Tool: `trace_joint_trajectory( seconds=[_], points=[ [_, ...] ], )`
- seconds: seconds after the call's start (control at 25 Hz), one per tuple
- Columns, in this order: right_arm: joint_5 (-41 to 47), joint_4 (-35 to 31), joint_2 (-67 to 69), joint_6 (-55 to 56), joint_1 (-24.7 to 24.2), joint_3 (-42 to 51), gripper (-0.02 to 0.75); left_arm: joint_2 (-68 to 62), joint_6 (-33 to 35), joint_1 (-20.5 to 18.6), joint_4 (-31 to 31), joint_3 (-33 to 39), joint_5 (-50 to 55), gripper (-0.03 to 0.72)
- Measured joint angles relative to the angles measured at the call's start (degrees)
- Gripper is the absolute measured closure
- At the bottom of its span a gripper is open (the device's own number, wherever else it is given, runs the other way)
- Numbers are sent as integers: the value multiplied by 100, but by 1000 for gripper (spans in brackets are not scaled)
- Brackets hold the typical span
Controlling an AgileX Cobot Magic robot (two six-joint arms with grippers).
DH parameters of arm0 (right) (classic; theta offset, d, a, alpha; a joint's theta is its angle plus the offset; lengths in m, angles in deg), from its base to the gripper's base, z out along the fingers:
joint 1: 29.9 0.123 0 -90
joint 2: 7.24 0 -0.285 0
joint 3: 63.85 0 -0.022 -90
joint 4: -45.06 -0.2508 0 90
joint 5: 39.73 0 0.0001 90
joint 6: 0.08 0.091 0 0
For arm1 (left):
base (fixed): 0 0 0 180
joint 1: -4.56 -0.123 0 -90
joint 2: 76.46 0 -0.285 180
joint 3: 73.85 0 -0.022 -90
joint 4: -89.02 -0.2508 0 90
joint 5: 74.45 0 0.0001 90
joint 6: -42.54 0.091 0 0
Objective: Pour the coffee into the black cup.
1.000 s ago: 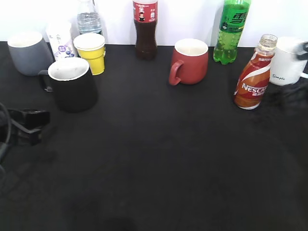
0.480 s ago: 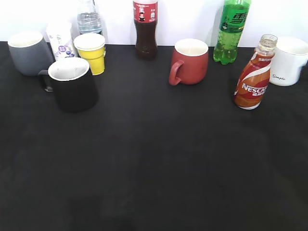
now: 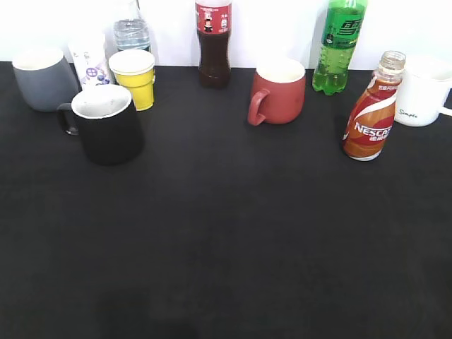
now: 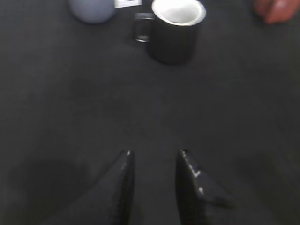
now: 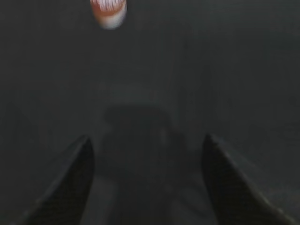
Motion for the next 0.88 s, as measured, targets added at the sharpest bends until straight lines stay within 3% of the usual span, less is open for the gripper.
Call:
trace_joint_trajectory(
  seconds=[0.24, 0.72, 0.8, 0.88],
  points=[
    [32, -326, -1842, -135, 0, 650, 181, 832, 353, 0, 51, 394, 245, 451],
    [-203, -367, -1928, -135, 0, 754, 182, 850, 467, 0, 55, 394, 245, 451],
    [-208, -373, -1928, -135, -238, 754, 182, 850, 467, -149, 55, 394, 245, 451],
    [-208, -378, -1928, -135, -843, 754, 182, 985, 472, -508, 55, 394, 245, 451]
  ],
)
